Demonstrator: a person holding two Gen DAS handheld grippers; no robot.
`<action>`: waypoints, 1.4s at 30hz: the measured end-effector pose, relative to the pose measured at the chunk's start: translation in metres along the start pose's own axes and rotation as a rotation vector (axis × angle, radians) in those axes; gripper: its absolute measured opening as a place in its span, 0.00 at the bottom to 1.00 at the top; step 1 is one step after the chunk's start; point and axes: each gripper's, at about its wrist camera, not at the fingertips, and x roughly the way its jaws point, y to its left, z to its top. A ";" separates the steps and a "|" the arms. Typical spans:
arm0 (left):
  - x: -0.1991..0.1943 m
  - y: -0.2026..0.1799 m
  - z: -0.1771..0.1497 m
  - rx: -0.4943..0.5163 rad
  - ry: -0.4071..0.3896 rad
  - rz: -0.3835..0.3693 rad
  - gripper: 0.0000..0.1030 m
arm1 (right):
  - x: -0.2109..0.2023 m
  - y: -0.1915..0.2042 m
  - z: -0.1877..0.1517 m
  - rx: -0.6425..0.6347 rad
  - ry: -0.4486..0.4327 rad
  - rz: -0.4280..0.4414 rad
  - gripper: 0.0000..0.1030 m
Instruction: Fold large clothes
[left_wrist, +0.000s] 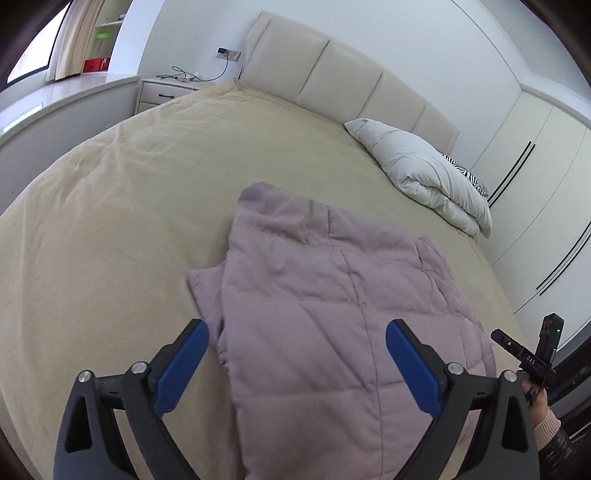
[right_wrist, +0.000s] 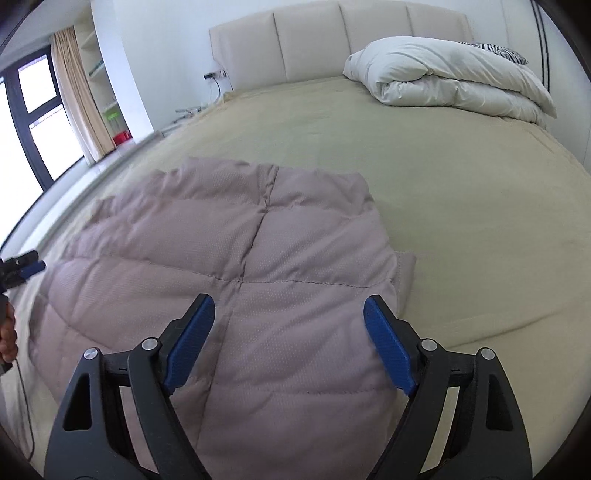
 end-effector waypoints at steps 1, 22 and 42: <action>0.000 0.008 -0.001 -0.022 0.022 -0.021 0.96 | -0.007 -0.007 -0.001 0.034 -0.010 0.024 0.82; 0.084 0.055 -0.007 -0.279 0.329 -0.310 0.96 | 0.042 -0.097 -0.027 0.413 0.241 0.422 0.80; 0.080 0.030 -0.011 -0.236 0.328 -0.309 0.44 | 0.070 -0.034 -0.002 0.246 0.263 0.351 0.46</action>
